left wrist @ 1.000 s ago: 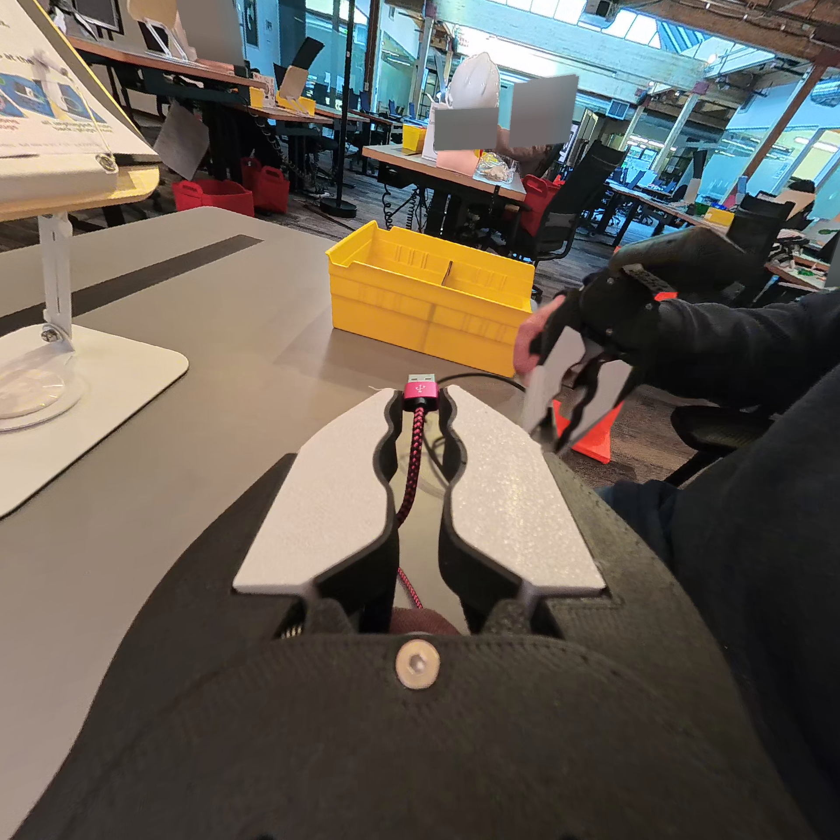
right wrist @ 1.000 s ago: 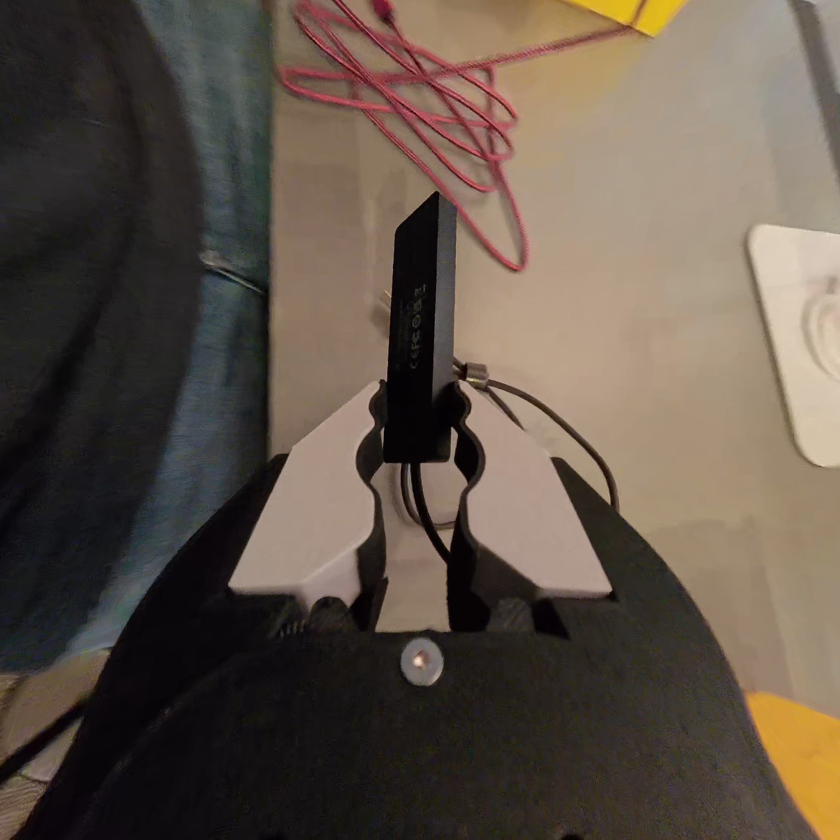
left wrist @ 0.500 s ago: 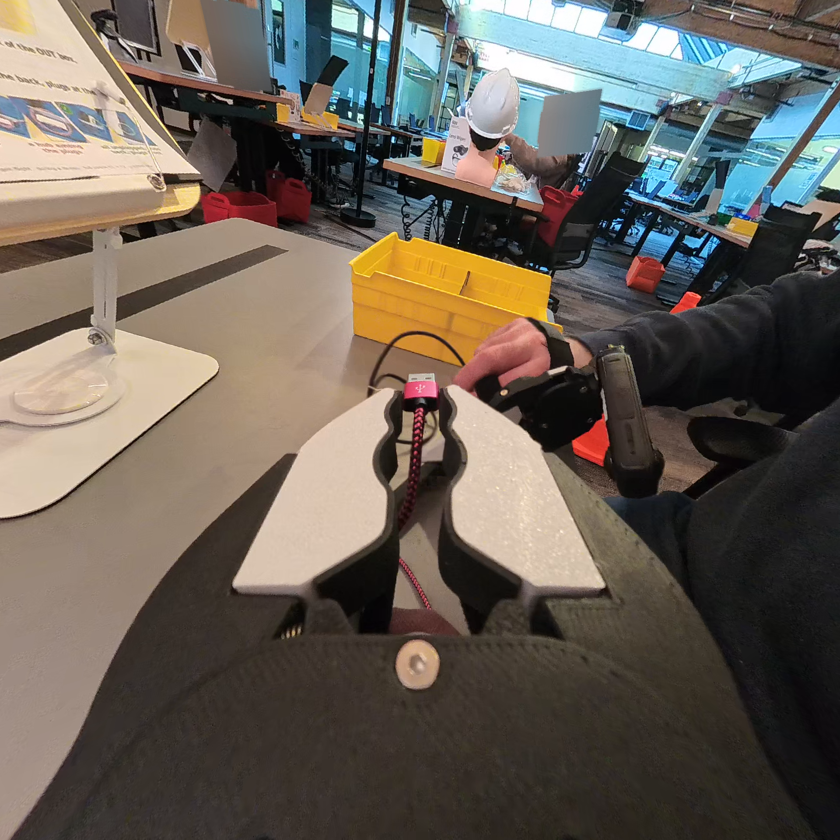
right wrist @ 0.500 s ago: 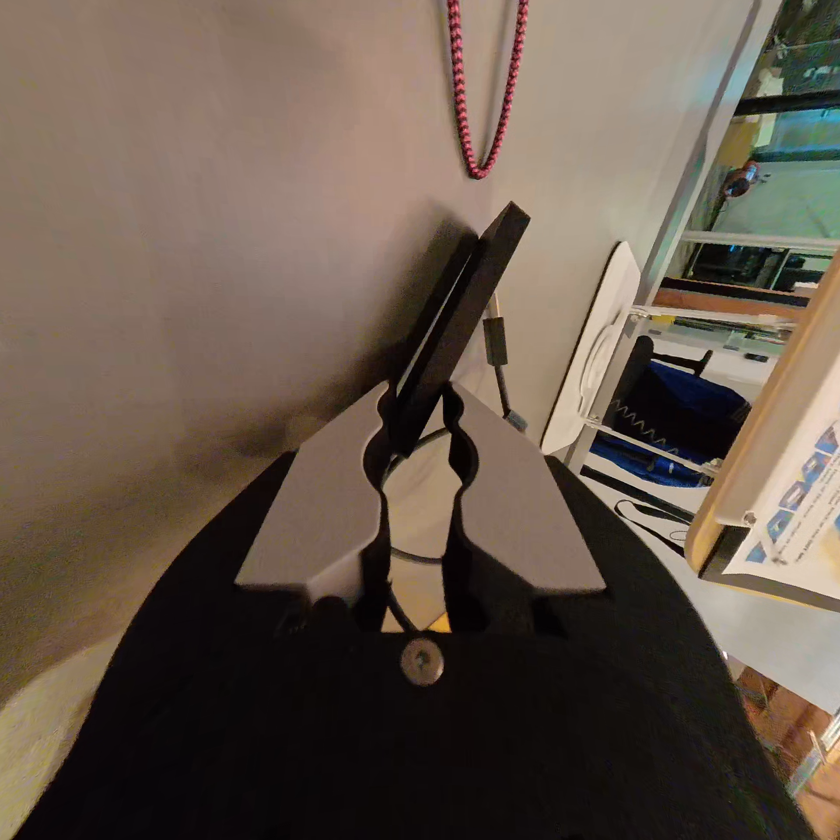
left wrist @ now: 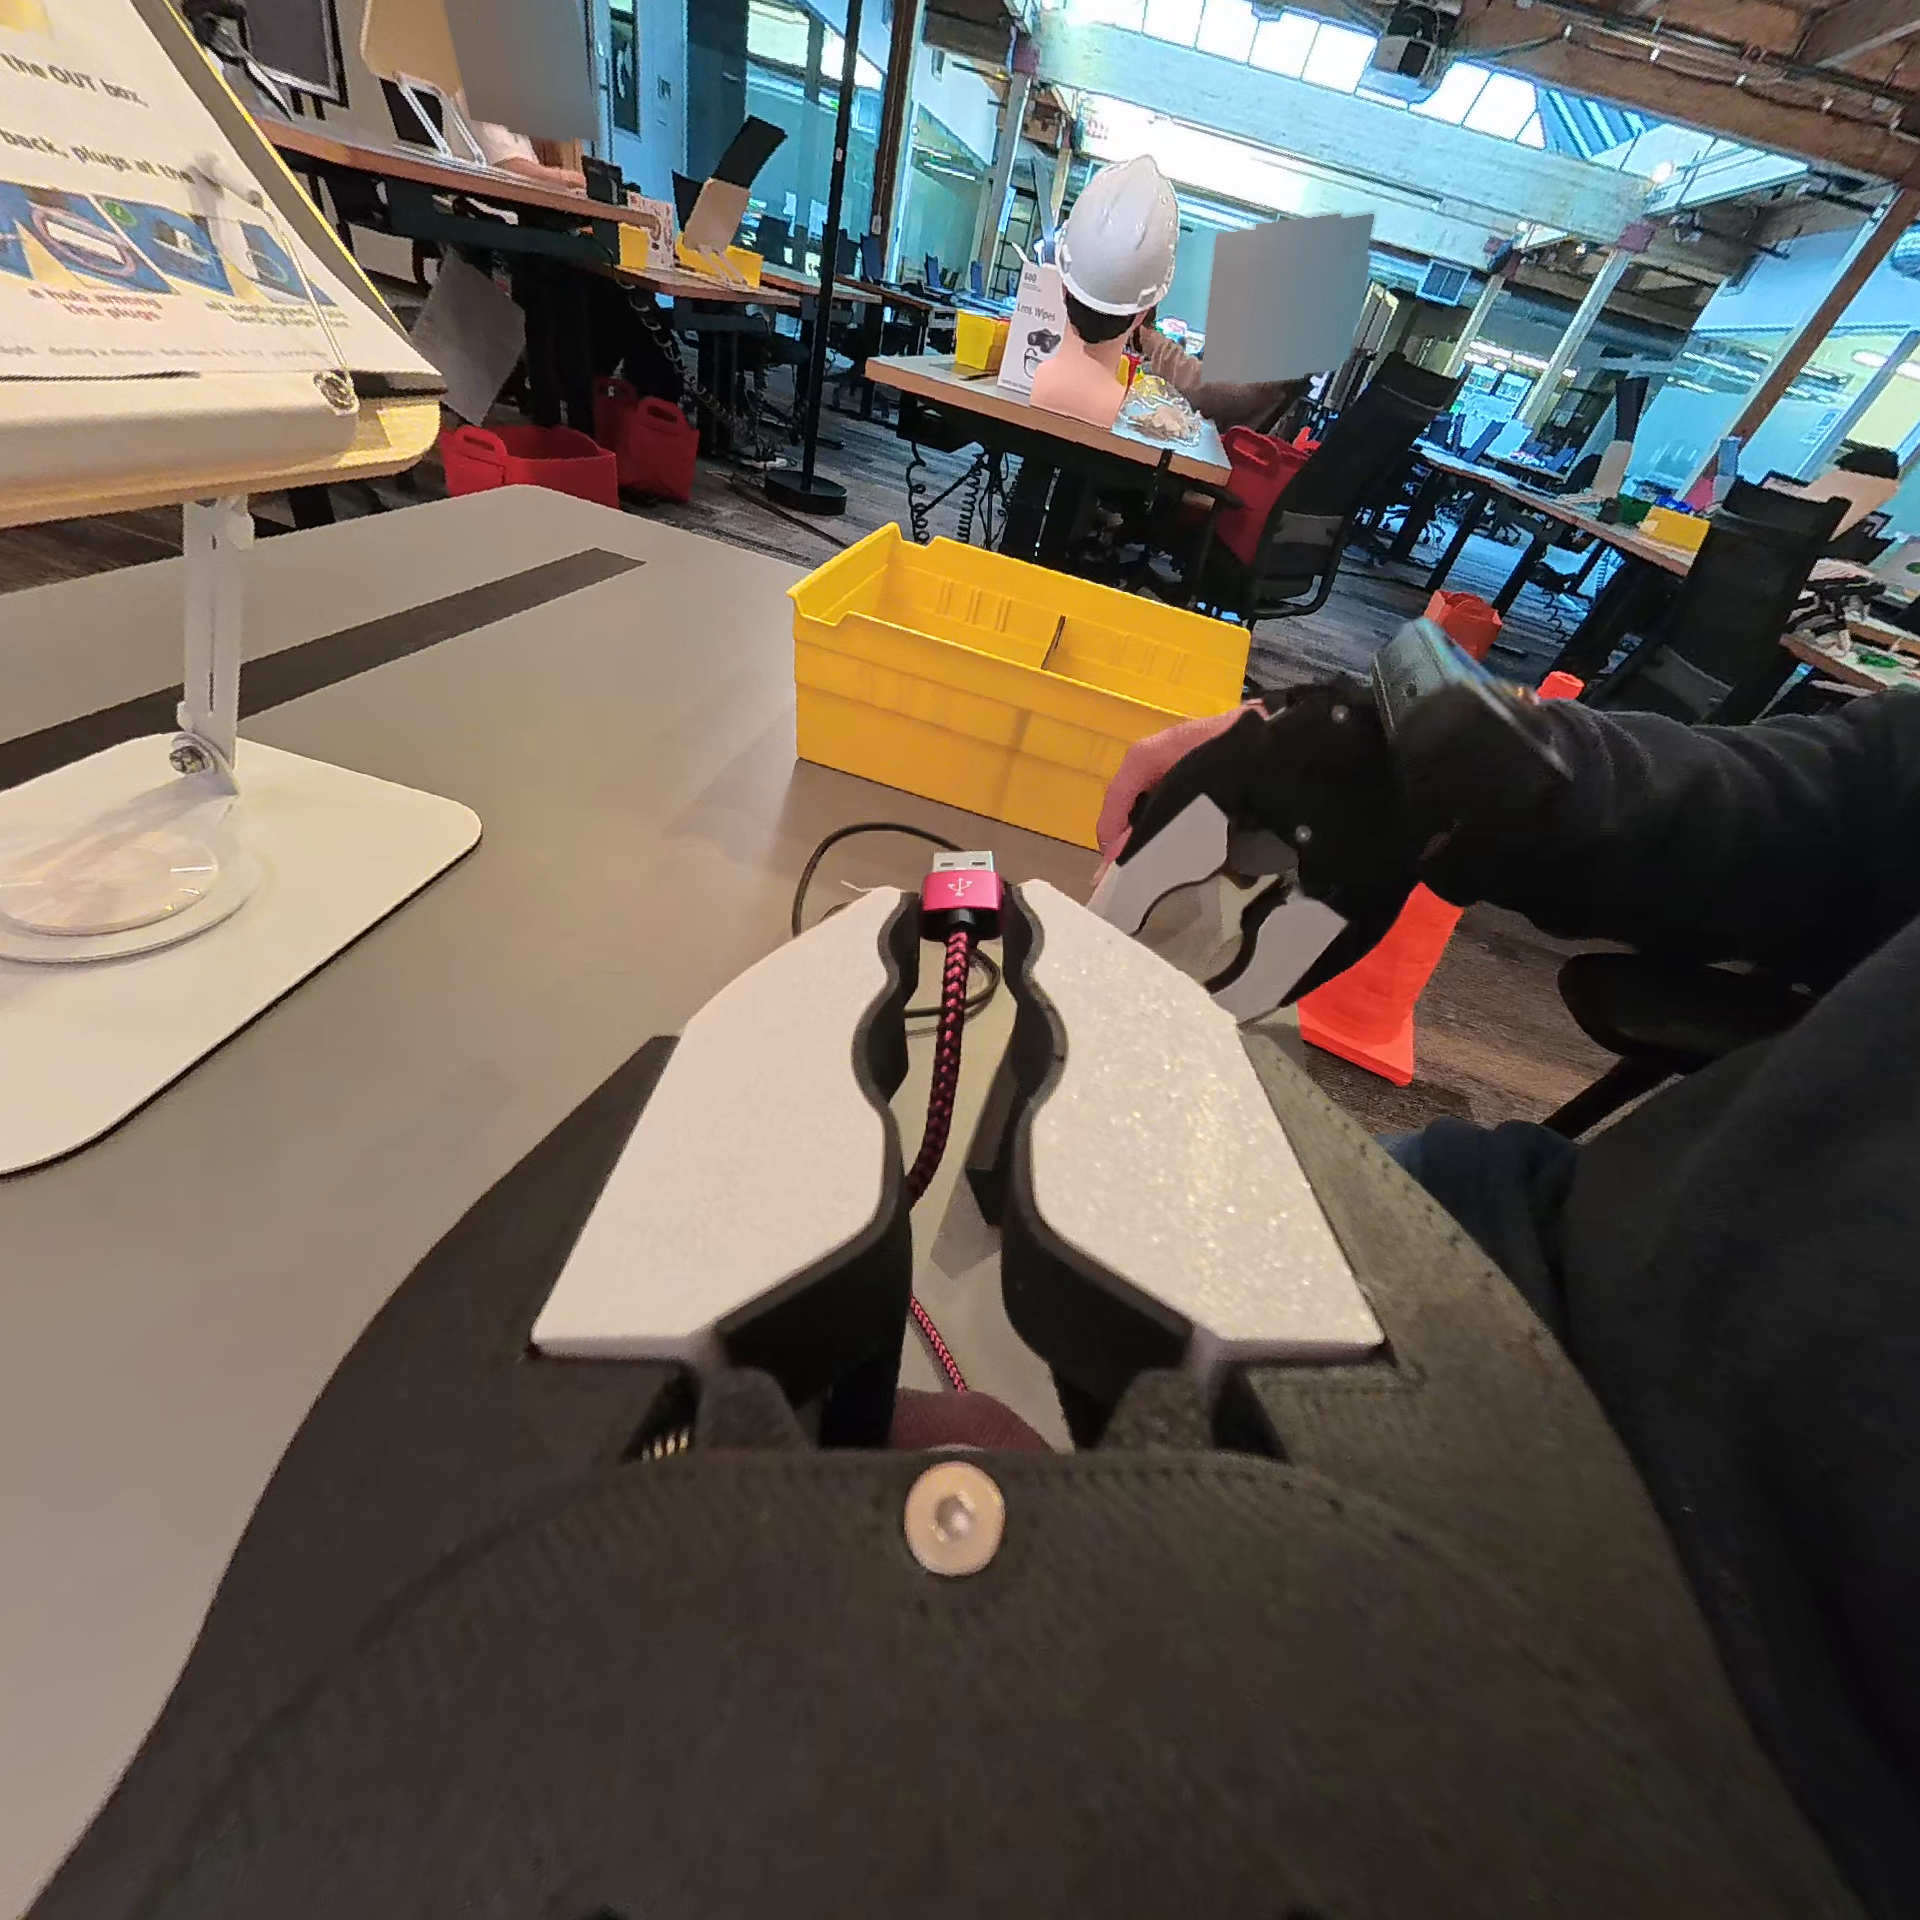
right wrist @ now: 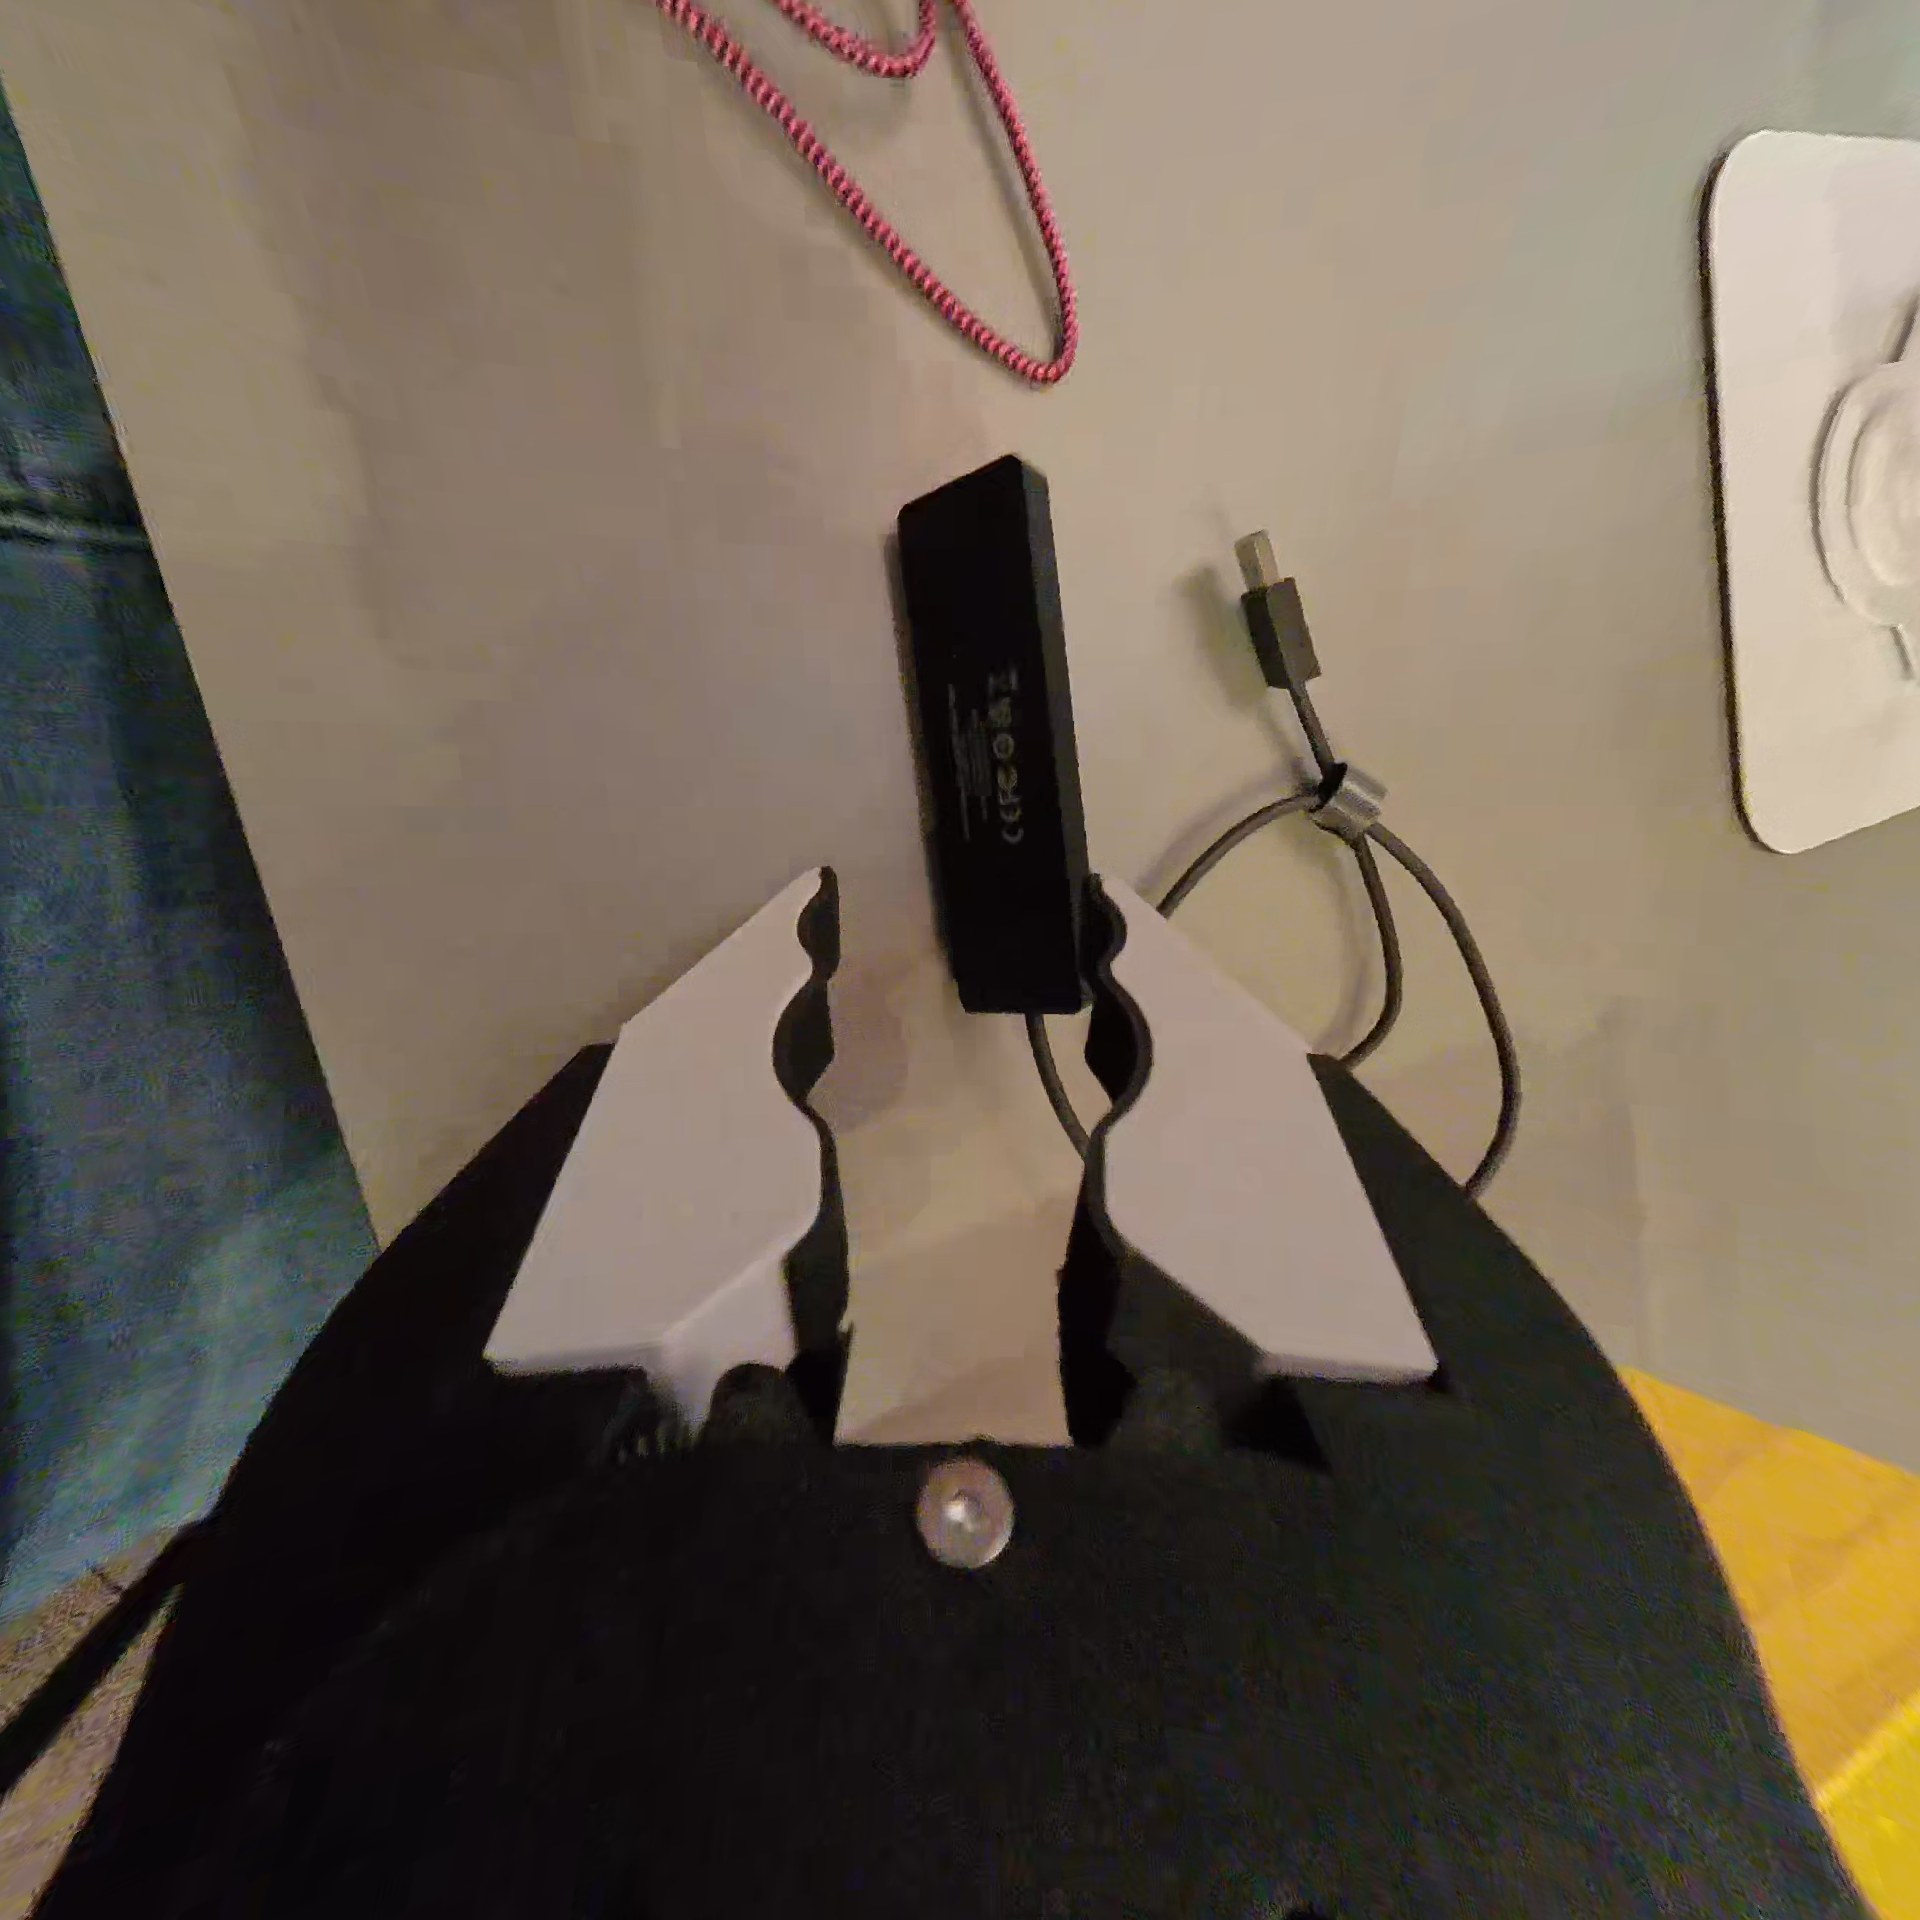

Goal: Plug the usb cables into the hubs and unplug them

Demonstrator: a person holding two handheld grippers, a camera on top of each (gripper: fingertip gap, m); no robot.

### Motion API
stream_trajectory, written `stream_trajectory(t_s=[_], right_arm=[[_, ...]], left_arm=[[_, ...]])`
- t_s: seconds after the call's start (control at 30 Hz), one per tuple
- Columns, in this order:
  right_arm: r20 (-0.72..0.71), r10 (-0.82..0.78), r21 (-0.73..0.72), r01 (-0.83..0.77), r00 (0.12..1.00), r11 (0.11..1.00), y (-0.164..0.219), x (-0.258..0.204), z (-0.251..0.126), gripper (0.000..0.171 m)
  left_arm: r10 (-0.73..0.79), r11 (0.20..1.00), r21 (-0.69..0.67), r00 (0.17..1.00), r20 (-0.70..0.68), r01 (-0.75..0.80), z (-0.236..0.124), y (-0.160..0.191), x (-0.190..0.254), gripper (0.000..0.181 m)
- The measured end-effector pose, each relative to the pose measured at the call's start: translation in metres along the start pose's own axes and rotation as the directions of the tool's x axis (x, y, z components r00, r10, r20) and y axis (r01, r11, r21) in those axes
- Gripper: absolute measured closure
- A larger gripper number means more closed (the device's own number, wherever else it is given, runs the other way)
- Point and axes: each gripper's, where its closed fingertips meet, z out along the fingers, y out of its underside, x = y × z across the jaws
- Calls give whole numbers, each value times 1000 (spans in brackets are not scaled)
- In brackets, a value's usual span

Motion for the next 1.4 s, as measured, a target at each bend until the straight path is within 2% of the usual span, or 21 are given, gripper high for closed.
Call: stream_trajectory(t_s=[0.03,0.1,0.23,0.4,0.5,0.57,0.63,0.7,0.87,0.97,1.03,1.1,1.23,1.4], right_arm=[[-1,30,14,-30,1000,999,-4,3,0,122],[-24,-9,-1,9,1000,1000,-10,7,6,117],[4,-93,-16,93,996,996,-31,15,25,124],[264,-97,-46,113,960,992,-46,4,55,142],[349,-82,-73,114,934,991,-48,7,58,144],[324,-105,-47,126,940,991,-57,18,55,145],[307,-91,45,82,947,996,-75,27,47,145],[233,-89,162,51,968,985,-94,45,38,145],[126,-33,456,-28,991,890,-129,70,18,145],[112,49,530,-101,992,842,-130,80,16,145],[61,52,551,-77,997,831,-124,82,15,145],[-56,16,538,17,998,843,-115,82,18,145],[-253,-177,371,265,951,890,-90,60,38,145],[-307,-296,252,378,904,891,-72,30,53,143]], left_arm=[[-1,1000,-2,1000,-2,1,1,1,0,166],[-1,1000,-5,1000,-8,1,2,2,2,166],[7,1000,-14,1000,-12,-7,4,2,4,166],[11,1000,-14,1000,3,-10,1,2,0,166],[10,1000,-10,1000,16,-9,-3,1,-3,166],[7,1000,-5,1000,22,-7,-5,0,-6,166],[4,1000,-2,1000,29,-4,-7,0,-9,166],[-2,1000,3,999,40,2,-9,0,-12,166],[-12,1000,11,998,54,11,-12,-1,-17,166],[-12,1000,9,998,61,12,-13,-1,-18,166],[-15,1000,11,998,63,15,-13,-1,-19,166],[-15,1000,10,998,65,15,-13,-1,-19,166],[-19,1000,4,998,62,18,-10,2,-19,166],[-16,1000,-8,998,63,16,-8,6,-18,166]])
